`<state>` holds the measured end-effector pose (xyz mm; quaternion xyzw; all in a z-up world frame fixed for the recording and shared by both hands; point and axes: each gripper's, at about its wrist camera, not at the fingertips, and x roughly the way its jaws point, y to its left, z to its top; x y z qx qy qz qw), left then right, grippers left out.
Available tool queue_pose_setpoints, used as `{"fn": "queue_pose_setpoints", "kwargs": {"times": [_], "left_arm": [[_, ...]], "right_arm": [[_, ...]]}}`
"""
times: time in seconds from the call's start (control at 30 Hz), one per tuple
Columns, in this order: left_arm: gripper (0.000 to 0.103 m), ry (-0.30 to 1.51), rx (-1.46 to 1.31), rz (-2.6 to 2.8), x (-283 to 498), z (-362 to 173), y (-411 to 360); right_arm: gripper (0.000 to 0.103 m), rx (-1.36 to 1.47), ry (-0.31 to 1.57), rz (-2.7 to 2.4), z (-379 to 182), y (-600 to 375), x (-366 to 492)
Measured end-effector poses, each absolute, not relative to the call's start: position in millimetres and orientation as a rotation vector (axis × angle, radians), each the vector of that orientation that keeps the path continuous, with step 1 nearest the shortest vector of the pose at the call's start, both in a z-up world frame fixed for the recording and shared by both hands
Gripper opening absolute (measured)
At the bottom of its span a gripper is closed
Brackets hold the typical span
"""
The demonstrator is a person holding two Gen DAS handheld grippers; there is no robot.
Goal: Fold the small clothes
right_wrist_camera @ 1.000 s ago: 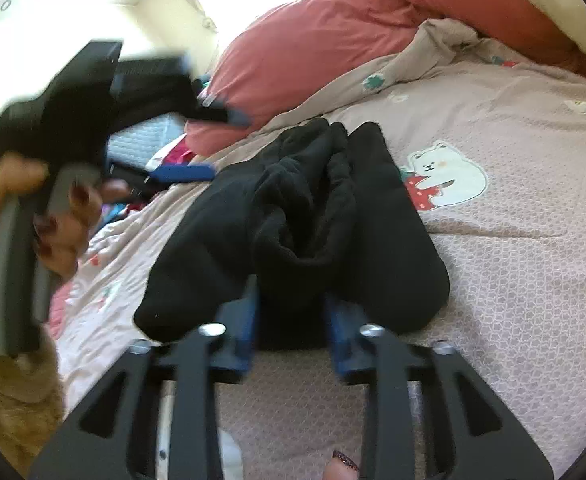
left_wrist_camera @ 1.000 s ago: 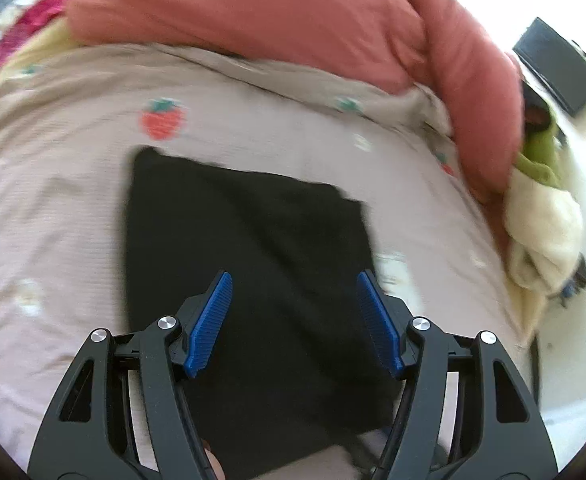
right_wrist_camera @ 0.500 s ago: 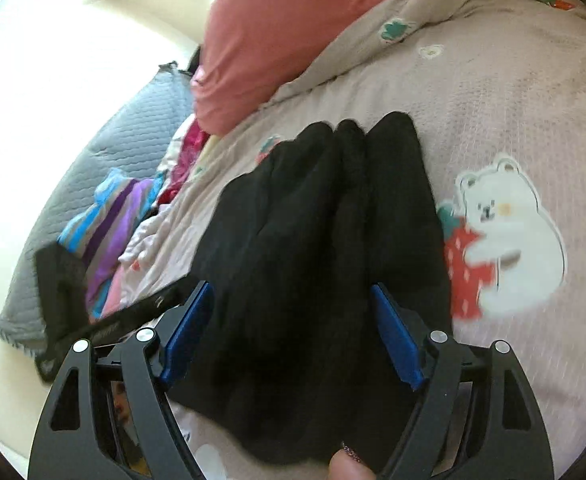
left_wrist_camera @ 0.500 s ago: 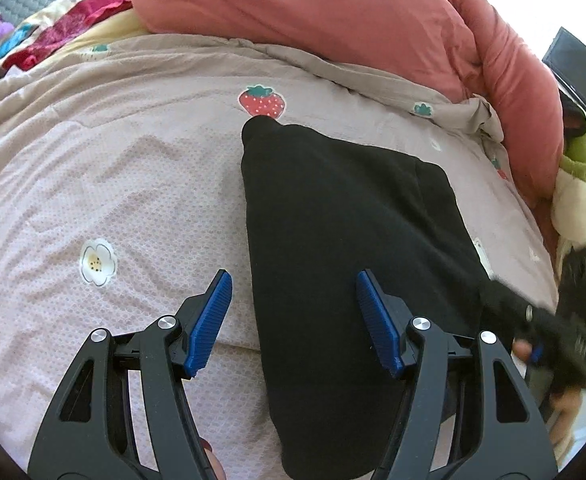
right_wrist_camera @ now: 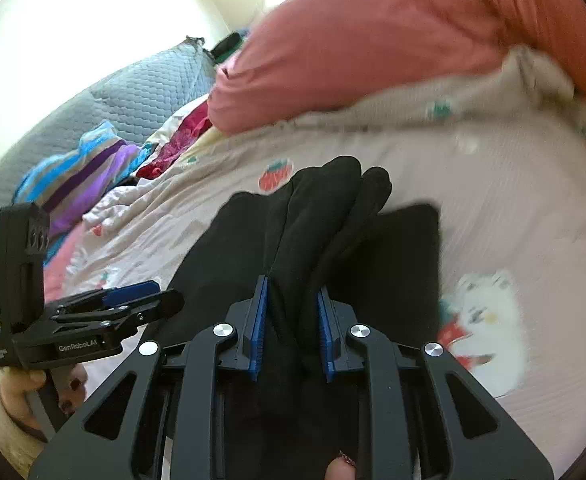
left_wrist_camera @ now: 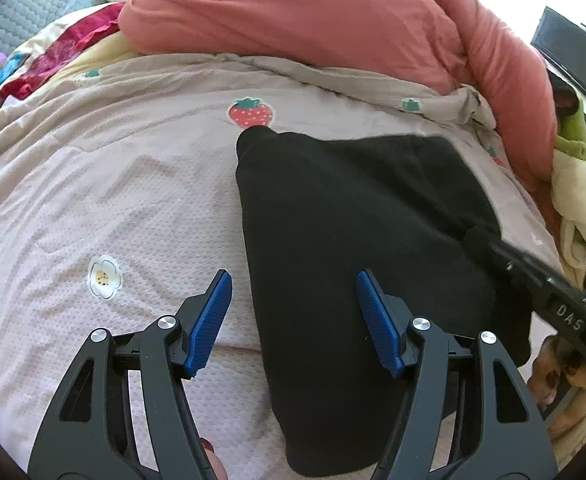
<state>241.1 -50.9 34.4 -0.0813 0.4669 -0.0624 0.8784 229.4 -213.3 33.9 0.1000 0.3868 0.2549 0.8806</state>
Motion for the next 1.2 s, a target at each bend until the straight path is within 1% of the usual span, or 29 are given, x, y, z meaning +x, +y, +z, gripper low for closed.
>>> {"fn": "queue_pose_setpoints", "kwargs": {"times": [0.13,0.27,0.37,0.4,0.47,0.5,0.53,0.67,0.73,0.8,0.83,0.87,1.07,1.13,1.2], "left_arm": [[0.059,0.970,-0.148,-0.135,239,36,-57],[0.059,0.981,-0.147,-0.144,239,32,-60],[0.062,0.989,-0.148,-0.147,238,28,-60],[0.063,0.990,-0.149,-0.147,238,27,-61],[0.065,0.994,-0.146,-0.145,238,25,-61],[0.066,0.994,-0.142,-0.142,237,25,-61],[0.066,0.995,-0.140,-0.141,237,24,-61],[0.066,0.994,-0.145,-0.140,235,22,-60],[0.066,0.992,-0.145,-0.136,233,22,-60],[0.066,0.990,-0.144,-0.137,231,22,-61],[0.066,0.988,-0.141,-0.136,230,22,-61],[0.066,0.984,-0.140,-0.136,228,23,-61],[0.066,0.976,-0.134,-0.135,224,22,-62],[0.066,0.973,-0.134,-0.133,223,23,-62],[0.066,0.969,-0.128,-0.132,222,25,-62]], "right_arm": [[0.021,0.105,0.763,0.475,41,-216,226],[0.021,0.080,0.813,0.431,22,-220,231],[0.022,0.080,0.845,0.397,9,-225,232],[0.024,0.097,0.852,0.388,4,-228,232],[0.033,0.109,0.855,0.351,-2,-234,230],[0.039,0.099,0.852,0.336,-3,-234,228],[0.041,0.092,0.846,0.326,-4,-234,226],[0.041,0.107,0.848,0.310,-7,-235,220],[0.045,0.107,0.849,0.296,-6,-235,217],[0.048,0.105,0.847,0.287,-4,-234,215],[0.053,0.103,0.848,0.277,-3,-234,213],[0.055,0.099,0.847,0.268,-3,-234,212],[0.059,0.102,0.842,0.248,-2,-239,200],[0.067,0.102,0.835,0.231,1,-240,196],[0.070,0.115,0.809,0.228,8,-244,189]]}}
